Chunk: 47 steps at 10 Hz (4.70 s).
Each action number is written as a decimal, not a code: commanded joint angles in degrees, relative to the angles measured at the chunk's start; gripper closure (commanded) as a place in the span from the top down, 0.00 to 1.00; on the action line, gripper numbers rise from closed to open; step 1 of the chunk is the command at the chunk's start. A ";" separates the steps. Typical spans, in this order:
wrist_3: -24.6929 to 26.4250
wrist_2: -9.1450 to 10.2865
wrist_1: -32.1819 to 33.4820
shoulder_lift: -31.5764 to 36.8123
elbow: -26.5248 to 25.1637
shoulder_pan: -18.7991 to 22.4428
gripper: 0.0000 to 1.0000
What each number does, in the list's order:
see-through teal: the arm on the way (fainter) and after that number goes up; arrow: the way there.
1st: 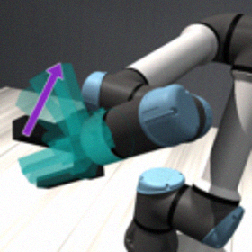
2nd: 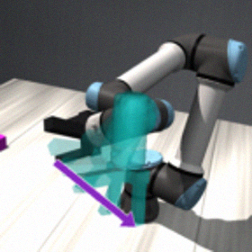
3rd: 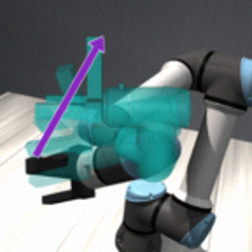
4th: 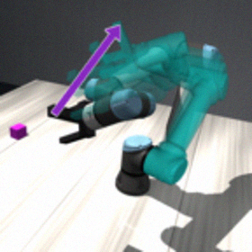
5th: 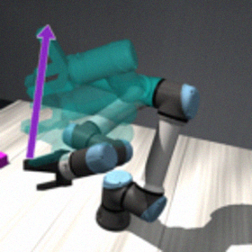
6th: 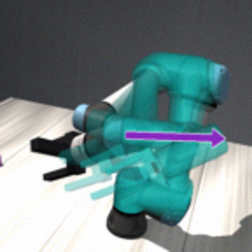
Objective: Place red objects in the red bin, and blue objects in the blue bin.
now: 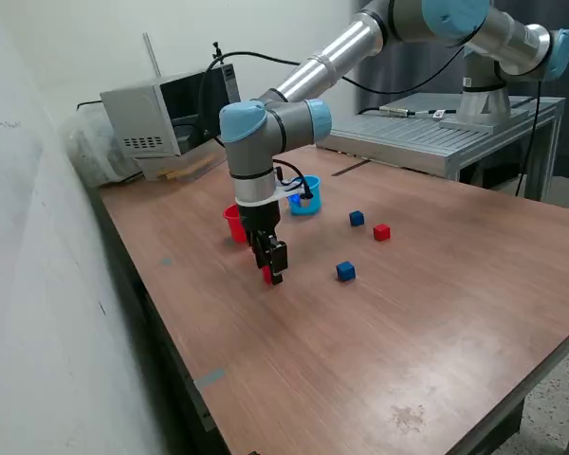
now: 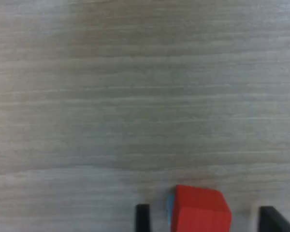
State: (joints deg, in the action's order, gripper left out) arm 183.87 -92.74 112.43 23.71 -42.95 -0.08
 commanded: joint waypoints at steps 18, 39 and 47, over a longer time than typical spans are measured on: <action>-1.32 -0.95 0.16 25.07 -22.71 -10.27 0.00; -1.67 -0.95 0.60 15.58 -16.82 -13.80 1.00; -1.58 0.54 -1.24 28.01 -23.21 -7.41 1.00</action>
State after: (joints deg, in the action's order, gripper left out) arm 182.36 -93.15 111.73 43.50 -61.76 -11.33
